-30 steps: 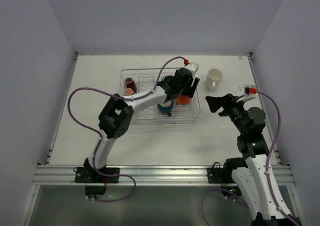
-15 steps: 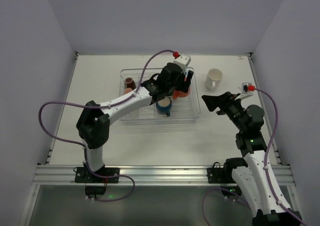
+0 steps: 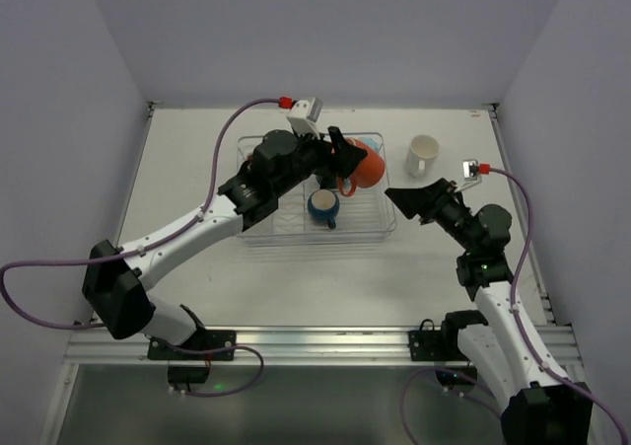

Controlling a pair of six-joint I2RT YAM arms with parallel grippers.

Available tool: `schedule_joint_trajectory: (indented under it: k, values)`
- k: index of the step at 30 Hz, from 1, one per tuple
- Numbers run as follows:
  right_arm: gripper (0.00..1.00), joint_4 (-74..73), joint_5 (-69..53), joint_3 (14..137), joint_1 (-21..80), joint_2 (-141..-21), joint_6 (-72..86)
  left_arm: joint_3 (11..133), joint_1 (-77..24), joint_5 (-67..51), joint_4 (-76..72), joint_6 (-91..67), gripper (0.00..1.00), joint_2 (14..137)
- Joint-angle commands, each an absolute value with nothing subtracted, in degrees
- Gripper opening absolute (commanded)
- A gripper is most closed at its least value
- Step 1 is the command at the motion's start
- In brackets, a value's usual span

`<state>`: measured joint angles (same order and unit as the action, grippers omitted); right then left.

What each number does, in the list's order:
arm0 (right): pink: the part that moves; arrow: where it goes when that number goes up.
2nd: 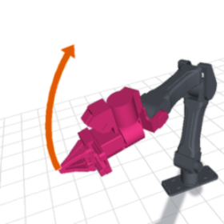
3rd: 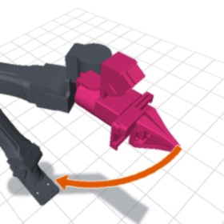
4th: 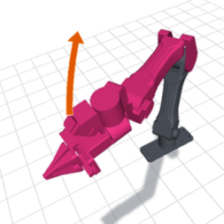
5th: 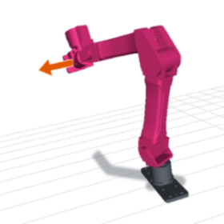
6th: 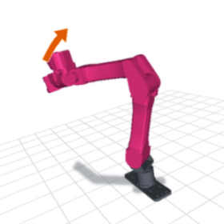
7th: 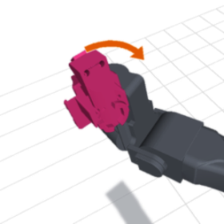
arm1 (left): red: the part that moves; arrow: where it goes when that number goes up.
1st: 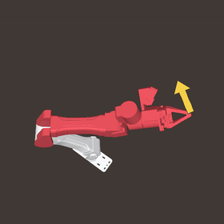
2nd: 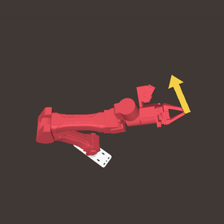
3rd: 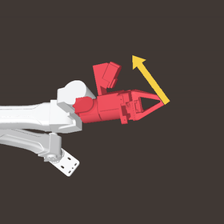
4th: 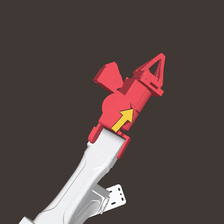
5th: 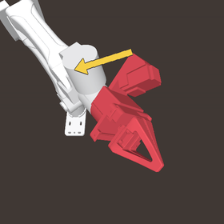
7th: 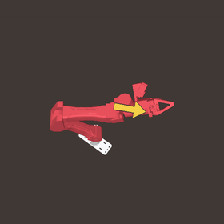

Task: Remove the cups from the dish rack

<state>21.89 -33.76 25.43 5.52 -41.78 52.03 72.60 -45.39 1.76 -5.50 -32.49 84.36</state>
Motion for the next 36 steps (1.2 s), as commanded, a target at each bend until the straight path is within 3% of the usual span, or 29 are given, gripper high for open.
schedule_joint_trajectory:
  k: [1,14,27,32,33,35,36]
  values:
    - [0.82,31.5,-38.9,25.2,6.5,-43.1,55.6,70.7,-44.9,-4.0,-19.6,-42.0,0.15,79.5]
    - [0.78,47.4,-43.6,28.2,10.5,-50.4,61.6,66.2,-44.7,-13.0,-28.0,-50.8,0.15,78.8]
    - [0.72,43.1,-40.7,28.2,10.9,-47.7,56.6,61.6,-44.7,-13.1,-31.2,-52.8,0.14,76.8]
    - [0.55,55.8,-42.3,28.0,11.4,-51.2,65.2,58.6,-45.5,-14.1,-35.9,-55.5,0.15,78.0]
    - [0.43,57.7,-42.3,27.9,11.5,-52.5,66.6,57.7,-45.8,-13.9,-37.3,-55.8,0.17,78.0]
    - [0.32,62.8,-42.0,27.9,11.7,-53.4,70.4,57.3,-46.4,-13.4,-36.9,-55.6,0.24,78.0]
    - [0.21,64.1,-41.8,27.7,11.7,-54.0,71.4,56.9,-46.5,-13.3,-36.9,-55.4,0.29,77.6]
